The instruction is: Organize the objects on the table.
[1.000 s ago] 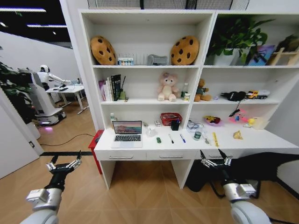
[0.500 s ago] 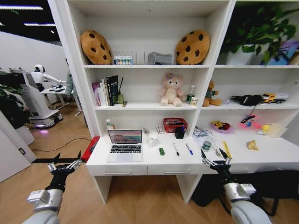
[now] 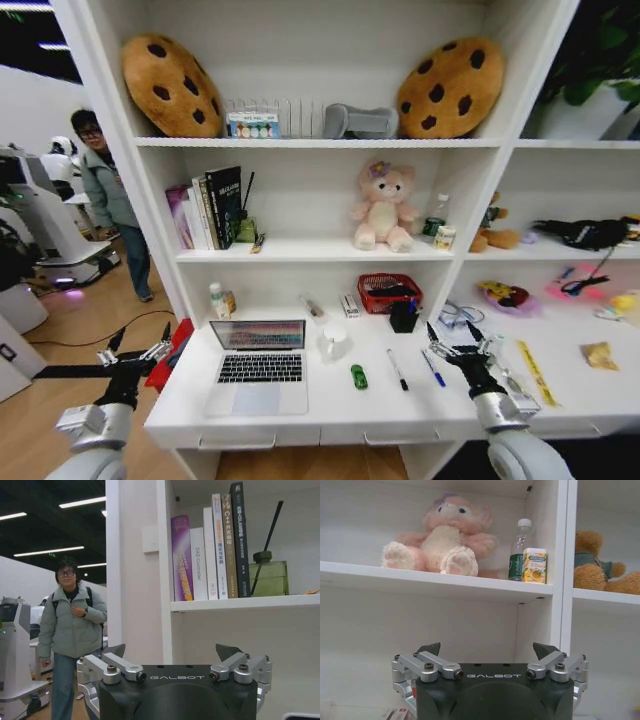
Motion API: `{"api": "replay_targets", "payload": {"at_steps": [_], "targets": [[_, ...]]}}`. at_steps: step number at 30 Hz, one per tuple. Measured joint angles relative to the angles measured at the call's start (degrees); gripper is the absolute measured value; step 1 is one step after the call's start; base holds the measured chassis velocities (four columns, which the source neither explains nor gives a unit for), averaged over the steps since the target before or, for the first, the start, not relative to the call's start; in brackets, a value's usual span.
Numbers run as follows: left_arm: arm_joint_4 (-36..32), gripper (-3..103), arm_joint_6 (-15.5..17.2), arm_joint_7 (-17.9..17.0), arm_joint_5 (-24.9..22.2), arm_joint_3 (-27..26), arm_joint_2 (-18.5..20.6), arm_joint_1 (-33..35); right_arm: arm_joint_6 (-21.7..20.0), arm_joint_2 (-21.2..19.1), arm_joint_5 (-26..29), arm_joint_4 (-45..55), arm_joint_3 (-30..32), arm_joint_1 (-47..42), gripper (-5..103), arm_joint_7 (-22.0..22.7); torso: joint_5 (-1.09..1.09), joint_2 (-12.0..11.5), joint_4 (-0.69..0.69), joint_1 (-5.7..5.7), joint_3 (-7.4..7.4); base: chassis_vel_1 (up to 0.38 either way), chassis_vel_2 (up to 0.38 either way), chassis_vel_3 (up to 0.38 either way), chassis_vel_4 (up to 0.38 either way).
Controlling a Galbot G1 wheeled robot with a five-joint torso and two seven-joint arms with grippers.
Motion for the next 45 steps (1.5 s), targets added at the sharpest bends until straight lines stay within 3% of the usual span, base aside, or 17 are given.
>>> {"api": "replay_targets", "payload": {"at_steps": [2,3,8,9,16,18,20,23,26,27,30,31,33,35,37,42,45], "targets": [[0.0,100,0.2,0.0,-0.1,0.0,0.0,0.0,0.0,0.1,0.0,0.0,-0.2,0.0,100,0.1,0.0,0.0,-0.02,-0.02,-0.01,-0.277,0.218,0.122,-0.228],[-0.1,100,0.4,0.0,-0.1,0.0,0.0,0.0,0.0,0.2,-0.1,-0.1,-0.3,0.0,100,0.1,0.12,0.0,0.08,-0.01,0.0,-0.136,0.218,0.12,-0.117],[-0.7,101,0.8,0.2,0.1,0.0,0.6,0.5,0.0,0.7,-0.3,-0.1,-0.8,0.1,100,0.3,0.03,0.0,0.09,-0.07,-0.02,-0.017,0.056,-0.004,0.01],[-1.1,96,0.9,0.6,0.3,0.0,1.3,1.0,0.0,1.0,-0.6,0.0,-0.9,-0.1,100,0.3,0.13,0.0,0.04,-0.12,-0.03,0.0,0.0,0.0,0.0],[-2.9,75,0.9,3.0,1.9,0.2,7.4,4.0,0.0,3.6,-1.6,1.5,-1.0,-2.5,100,1.0,0.06,0.1,0.02,-0.14,-0.04,0.041,-0.067,-0.048,0.039],[-4.1,70,0.9,4.0,1.5,-0.2,12.6,5.9,0.2,4.7,-2.0,1.3,-1.0,-3.5,100,1.0,0.04,0.1,0.05,-0.14,-0.04,0.0,0.0,0.0,0.0],[-5.3,59,0.9,5.1,0.3,-1.1,20.6,8.1,0.9,6.3,-2.5,0.7,-0.8,-4.6,100,1.2,0.08,0.0,0.02,-0.09,-0.02,0.0,0.0,0.0,0.0],[-5.5,53,1.0,5.4,-0.2,-1.3,23.1,8.5,1.1,6.8,-2.5,0.5,-0.7,-4.8,100,1.3,0.07,0.0,0.04,-0.09,-0.02,0.0,0.0,0.0,0.0],[-5.6,37,1.2,6.2,-3.2,-1.7,34.5,9.5,2.0,9.5,-3.0,0.0,-0.5,-6.1,100,1.6,0.05,0.0,0.03,-0.07,-0.02,0.0,0.0,0.0,0.0],[-5.6,37,1.2,6.2,-3.2,-1.7,34.5,9.5,2.0,9.5,-3.0,0.0,-0.5,-6.1,100,1.6,0.05,0.0,0.03,-0.07,-0.02,0.0,0.0,0.0,0.0],[-4.8,21,1.7,6.3,-6.2,-1.4,44.0,8.7,2.6,11.5,-3.3,-0.2,-0.5,-6.8,100,1.7,0.07,0.0,0.03,-0.07,-0.02,0.0,0.0,0.0,0.0],[-4.8,21,1.7,6.3,-6.2,-1.4,44.0,8.7,2.6,11.5,-3.3,-0.2,-0.5,-6.8,100,1.7,0.07,0.0,0.03,-0.07,-0.02,0.0,0.0,0.0,0.0],[-3.2,11,2.0,6.6,-9.3,1.4,51.2,4.9,3.2,12.8,-3.7,-0.6,-0.6,-7.2,100,1.8,0.07,0.0,0.02,-0.07,-0.02,0.0,0.0,0.0,0.0],[-2.8,5,2.1,6.7,-10.1,2.1,52.5,4.0,3.4,13.0,-3.7,-0.7,-0.6,-7.2,100,1.8,0.07,0.0,0.01,-0.07,-0.02,0.0,0.0,0.0,0.0],[-1.4,0,2.7,7.1,-12.9,4.2,56.8,1.9,3.8,13.7,-3.7,-0.9,-0.6,-7.3,100,2.0,0.05,0.0,0.04,-0.07,-0.02,0.0,0.0,0.0,0.0],[1.5,0,2.7,8.4,-15.3,6.9,63.3,0.5,4.2,14.5,-3.8,-1.1,-0.8,-7.4,100,2.1,0.06,0.0,0.04,-0.07,-0.02,0.0,0.0,0.0,0.0],[3.7,0,2.7,9.3,-18.1,12.2,68.5,-3.2,4.5,15.1,-4.2,-1.1,-1.3,-7.5,100,2.2,0.06,0.0,0.04,-0.07,-0.01,0.0,0.0,0.0,0.0]]}}
